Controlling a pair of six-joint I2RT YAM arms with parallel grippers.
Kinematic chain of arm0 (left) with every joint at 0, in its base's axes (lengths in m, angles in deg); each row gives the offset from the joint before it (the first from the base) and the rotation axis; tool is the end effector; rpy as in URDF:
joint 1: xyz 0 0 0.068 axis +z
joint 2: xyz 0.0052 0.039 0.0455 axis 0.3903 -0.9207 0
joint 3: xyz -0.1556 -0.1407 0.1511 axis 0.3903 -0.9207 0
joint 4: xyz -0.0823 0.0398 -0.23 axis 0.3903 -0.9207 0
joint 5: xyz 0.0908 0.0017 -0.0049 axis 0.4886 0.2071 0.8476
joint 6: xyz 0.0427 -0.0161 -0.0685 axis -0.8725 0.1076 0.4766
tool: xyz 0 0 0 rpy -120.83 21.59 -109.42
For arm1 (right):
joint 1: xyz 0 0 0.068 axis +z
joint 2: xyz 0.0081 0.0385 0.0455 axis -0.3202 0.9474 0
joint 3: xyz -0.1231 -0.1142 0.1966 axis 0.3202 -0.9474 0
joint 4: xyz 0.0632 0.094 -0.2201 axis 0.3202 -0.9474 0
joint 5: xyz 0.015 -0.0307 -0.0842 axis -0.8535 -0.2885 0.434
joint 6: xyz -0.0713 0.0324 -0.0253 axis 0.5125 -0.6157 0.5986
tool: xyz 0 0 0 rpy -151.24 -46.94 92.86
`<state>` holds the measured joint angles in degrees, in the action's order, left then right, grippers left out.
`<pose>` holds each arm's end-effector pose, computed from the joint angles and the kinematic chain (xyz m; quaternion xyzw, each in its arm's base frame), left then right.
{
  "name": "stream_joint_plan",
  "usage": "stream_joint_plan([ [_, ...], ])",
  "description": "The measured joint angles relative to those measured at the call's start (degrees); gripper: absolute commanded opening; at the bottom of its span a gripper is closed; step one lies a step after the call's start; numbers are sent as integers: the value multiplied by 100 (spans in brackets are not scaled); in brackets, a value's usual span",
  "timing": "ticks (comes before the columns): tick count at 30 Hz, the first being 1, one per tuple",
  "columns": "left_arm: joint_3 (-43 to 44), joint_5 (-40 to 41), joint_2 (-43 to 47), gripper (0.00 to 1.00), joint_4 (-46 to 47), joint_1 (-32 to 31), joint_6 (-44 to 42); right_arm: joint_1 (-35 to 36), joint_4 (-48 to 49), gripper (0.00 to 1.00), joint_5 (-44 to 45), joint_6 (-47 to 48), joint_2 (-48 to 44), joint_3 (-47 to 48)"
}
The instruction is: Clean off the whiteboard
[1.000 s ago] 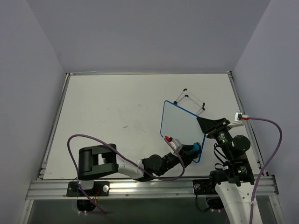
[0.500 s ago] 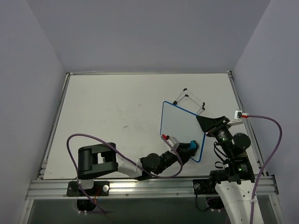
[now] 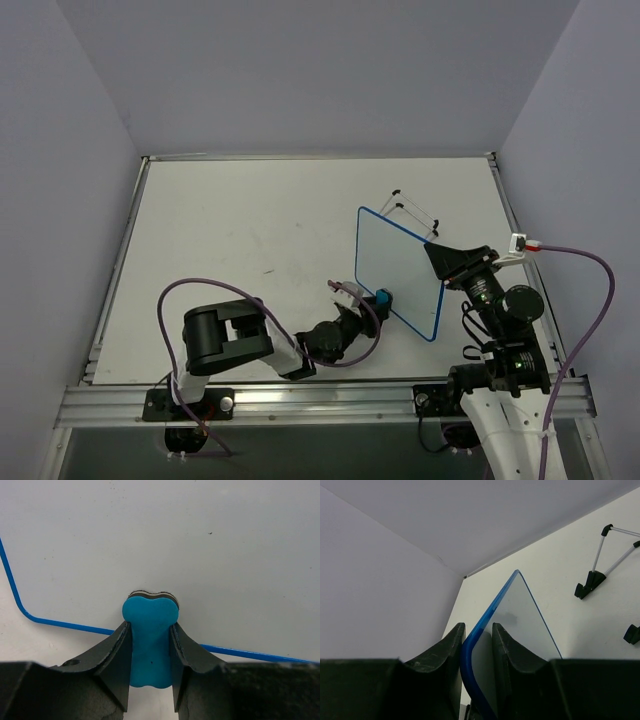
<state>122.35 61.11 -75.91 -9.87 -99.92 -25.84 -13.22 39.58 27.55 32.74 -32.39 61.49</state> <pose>0.1249 -0.3568 0.1508 0.0905 0.6779 -0.4104 0.6032 0.1300 0.0380 0.3450 0.0779 0.5929 0.4562 0.6590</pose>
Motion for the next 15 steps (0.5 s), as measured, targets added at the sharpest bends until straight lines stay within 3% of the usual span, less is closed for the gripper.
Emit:
stream_joint_plan([
  [9, 31, -428, 570, 2, -199, -210, -345, 0, 90, 0, 2, -199, -81, -66],
  [15, 673, -1137, 745, 2, -210, -522, -468, 22, 120, 0, 9, -321, -140, -293],
])
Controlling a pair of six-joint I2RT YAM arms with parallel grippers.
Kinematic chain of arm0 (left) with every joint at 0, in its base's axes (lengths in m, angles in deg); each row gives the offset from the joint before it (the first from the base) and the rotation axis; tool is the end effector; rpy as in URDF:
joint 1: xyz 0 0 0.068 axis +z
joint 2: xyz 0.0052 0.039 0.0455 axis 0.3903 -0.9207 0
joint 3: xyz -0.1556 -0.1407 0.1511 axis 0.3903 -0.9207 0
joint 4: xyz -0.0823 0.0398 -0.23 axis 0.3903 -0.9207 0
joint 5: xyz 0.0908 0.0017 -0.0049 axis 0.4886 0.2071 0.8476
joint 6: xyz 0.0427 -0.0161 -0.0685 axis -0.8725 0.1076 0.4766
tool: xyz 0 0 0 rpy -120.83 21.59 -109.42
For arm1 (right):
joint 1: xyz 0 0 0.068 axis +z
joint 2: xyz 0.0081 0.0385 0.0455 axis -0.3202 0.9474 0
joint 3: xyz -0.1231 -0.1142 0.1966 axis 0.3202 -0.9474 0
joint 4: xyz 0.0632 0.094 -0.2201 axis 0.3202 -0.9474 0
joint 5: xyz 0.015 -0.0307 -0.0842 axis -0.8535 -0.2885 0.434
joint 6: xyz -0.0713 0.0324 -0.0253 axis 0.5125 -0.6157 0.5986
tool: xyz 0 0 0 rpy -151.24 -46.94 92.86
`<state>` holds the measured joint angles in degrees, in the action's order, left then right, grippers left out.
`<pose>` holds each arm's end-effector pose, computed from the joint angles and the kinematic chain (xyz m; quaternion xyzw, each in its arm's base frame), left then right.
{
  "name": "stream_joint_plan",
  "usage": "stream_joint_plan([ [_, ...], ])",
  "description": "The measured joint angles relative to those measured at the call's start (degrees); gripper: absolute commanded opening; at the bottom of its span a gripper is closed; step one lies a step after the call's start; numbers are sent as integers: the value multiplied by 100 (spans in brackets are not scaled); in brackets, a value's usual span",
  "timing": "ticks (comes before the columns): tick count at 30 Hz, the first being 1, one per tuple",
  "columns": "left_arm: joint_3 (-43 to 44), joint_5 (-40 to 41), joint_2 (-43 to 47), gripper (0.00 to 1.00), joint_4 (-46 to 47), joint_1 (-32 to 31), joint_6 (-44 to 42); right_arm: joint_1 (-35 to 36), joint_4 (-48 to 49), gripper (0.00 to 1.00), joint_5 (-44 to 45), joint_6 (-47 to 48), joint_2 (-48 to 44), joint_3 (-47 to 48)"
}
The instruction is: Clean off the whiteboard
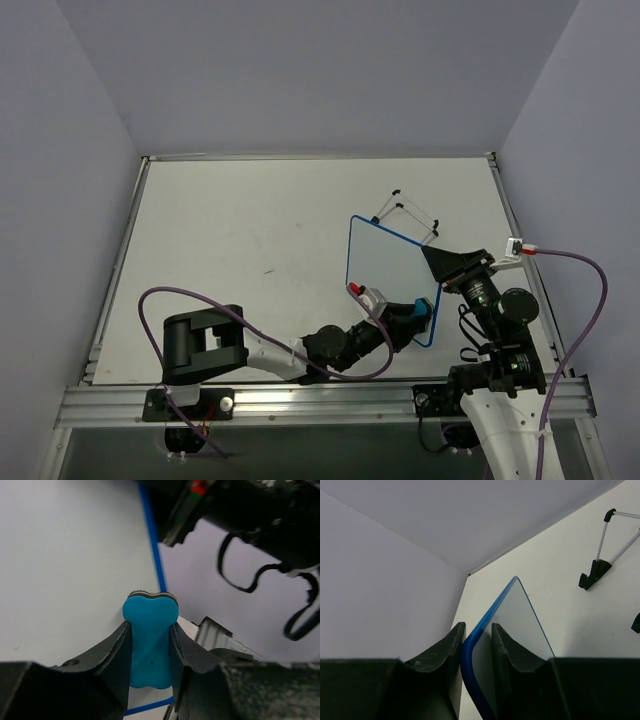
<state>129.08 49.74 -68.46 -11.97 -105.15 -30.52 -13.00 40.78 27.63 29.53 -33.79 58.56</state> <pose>0.0819 -0.3849 0.2279 0.1646 0.5848 -0.5303 0.5913 0.1309 0.0385 0.3328 0.0951 0.5925 0.4750 0.6436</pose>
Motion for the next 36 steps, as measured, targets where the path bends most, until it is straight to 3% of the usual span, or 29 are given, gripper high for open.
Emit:
stream_joint_plan([
  [7, 264, -632, 2, 2, -42, -105, -37, 4, -4, 0, -4, -44, -55, -105],
  [30, -306, -999, 2, 2, 72, 192, 407, 4, 138, 0, -33, -59, 70, -118],
  [36, -153, -1272, 96, 2, -398, 278, 295, 4, 214, 0, -24, 7, 98, -118],
])
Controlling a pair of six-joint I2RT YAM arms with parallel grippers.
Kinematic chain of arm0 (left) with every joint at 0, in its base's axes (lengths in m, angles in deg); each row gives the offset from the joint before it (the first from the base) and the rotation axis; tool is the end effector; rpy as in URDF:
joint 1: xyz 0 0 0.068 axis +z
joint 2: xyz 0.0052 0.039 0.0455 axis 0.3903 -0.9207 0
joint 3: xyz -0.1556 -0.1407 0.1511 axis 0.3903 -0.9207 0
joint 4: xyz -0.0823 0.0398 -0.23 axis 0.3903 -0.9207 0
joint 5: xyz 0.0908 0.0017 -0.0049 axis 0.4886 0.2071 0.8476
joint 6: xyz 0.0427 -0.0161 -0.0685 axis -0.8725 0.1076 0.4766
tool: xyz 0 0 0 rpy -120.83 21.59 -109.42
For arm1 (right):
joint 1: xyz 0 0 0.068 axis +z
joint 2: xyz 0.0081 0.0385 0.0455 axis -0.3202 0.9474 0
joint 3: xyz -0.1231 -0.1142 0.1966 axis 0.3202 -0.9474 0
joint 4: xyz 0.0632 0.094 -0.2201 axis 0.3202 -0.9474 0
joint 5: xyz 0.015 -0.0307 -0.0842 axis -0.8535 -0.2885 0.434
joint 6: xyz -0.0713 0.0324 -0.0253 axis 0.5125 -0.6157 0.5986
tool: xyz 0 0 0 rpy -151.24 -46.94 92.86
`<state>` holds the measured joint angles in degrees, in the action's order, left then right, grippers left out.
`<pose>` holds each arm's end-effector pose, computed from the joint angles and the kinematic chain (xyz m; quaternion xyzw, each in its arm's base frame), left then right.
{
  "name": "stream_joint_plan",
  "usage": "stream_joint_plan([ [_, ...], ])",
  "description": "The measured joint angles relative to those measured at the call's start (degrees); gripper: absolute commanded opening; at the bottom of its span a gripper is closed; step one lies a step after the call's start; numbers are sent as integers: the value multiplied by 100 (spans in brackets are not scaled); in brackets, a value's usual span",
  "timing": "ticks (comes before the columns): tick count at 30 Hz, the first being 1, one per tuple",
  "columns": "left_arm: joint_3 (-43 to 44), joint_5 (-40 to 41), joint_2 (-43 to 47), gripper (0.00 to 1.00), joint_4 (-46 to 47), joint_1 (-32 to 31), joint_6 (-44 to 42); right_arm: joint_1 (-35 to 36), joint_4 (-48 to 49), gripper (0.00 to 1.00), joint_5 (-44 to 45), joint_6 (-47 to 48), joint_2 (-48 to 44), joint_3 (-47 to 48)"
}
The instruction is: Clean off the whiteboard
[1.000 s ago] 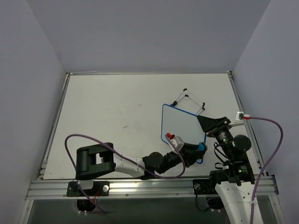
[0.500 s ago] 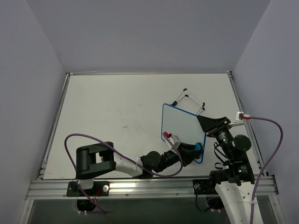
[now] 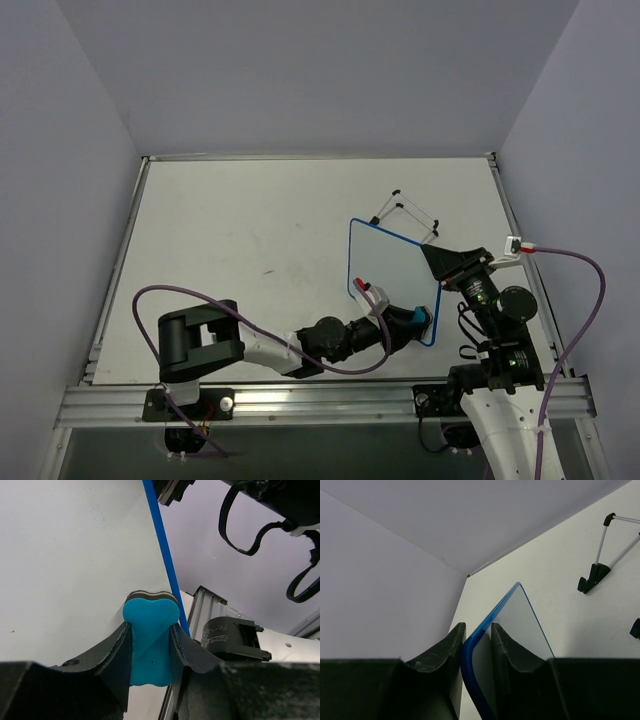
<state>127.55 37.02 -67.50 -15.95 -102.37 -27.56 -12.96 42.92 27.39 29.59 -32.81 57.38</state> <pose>0.0859 -0.3849 0.2176 0.2341 0.5854 -0.5623 0.5351 0.1357 0.0394 0.3285 0.0930 0.5932 0.4758 0.6428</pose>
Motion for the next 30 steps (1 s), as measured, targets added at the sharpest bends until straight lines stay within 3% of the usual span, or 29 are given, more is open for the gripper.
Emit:
stream_joint_plan([
  [12, 837, 852, 501, 2, -2522, -225, -702, -4, -22, 0, 153, 190, -116, 0],
  [23, 1139, 1810, 496, 2, -3746, -214, -962, -4, -42, 0, 166, 160, -264, -42],
  [30, 1025, 1910, 498, 2, -3952, 444, -597, -4, -42, 0, 166, 59, -269, -42],
])
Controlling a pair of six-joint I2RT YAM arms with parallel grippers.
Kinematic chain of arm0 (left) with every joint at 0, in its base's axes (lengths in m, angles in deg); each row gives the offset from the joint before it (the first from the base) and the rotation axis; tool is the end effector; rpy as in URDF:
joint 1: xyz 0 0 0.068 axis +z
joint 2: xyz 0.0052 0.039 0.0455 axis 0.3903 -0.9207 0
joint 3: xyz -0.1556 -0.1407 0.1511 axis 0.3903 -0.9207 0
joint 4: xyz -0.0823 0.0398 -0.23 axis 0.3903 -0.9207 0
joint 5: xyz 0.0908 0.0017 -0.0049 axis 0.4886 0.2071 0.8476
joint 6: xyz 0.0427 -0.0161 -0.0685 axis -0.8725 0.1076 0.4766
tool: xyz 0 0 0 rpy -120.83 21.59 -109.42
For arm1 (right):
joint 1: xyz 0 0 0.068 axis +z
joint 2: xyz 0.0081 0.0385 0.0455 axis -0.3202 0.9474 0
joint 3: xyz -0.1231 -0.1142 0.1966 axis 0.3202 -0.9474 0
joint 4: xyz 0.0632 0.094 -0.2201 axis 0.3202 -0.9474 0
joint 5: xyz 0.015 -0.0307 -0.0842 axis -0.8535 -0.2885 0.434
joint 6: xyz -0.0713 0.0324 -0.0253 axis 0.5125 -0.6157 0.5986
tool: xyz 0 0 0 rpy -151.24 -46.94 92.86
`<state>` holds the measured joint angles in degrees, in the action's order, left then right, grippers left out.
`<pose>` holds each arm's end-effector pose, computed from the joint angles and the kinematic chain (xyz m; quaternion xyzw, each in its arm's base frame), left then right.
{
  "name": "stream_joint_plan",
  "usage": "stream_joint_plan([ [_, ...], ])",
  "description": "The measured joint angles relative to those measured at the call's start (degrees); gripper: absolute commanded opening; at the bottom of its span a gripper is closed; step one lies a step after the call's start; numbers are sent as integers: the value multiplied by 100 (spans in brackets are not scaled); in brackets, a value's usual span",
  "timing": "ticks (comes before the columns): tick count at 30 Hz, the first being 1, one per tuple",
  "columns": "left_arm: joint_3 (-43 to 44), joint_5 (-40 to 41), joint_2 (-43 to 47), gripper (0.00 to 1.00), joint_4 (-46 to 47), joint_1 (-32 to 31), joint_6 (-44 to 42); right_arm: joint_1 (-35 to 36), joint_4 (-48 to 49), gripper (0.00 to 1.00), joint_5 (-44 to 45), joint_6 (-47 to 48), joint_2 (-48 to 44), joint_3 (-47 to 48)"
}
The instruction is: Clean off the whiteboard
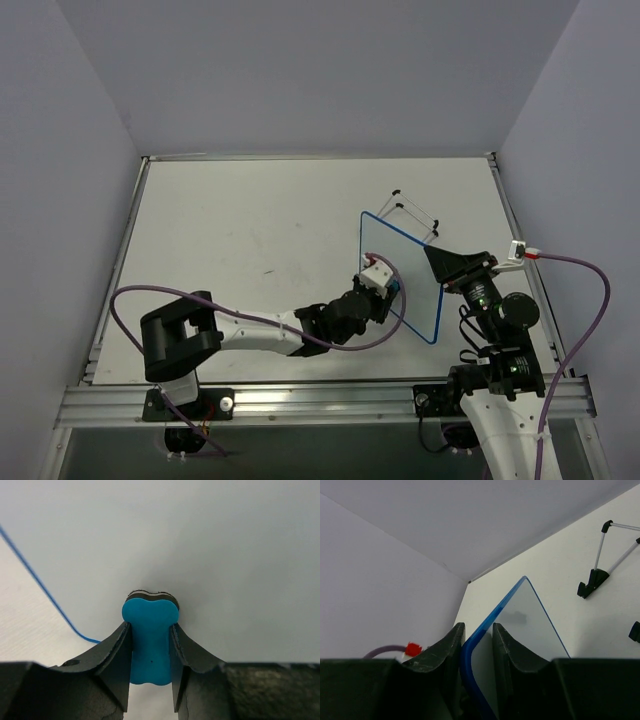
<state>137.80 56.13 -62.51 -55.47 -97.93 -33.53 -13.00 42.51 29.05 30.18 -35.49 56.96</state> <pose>0.1391 -0.3796 0.2136 0.2261 0.7352 -0.2925 0.5681 0.1279 0.0365 0.3305 0.0949 0.5793 0.4683 0.6604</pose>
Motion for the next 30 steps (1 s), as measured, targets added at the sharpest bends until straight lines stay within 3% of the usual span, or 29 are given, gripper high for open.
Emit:
stream_joint_plan([
  [4, -678, 175, 219, 2, 0, 649, 619, 7, -63, 0, -107, -181, -13, 0],
  [11, -1989, 463, 1440, 2, -249, 1768, 1705, 48, -105, 0, -308, -297, -22, 0],
  [23, -2396, -15, 2129, 2, -153, 1926, 2004, 48, -389, 0, -229, 13, -146, -118],
  [30, -2317, 184, 3311, 2, -1353, 1971, 2129, 46, -1016, 0, -203, 717, -133, -105],
])
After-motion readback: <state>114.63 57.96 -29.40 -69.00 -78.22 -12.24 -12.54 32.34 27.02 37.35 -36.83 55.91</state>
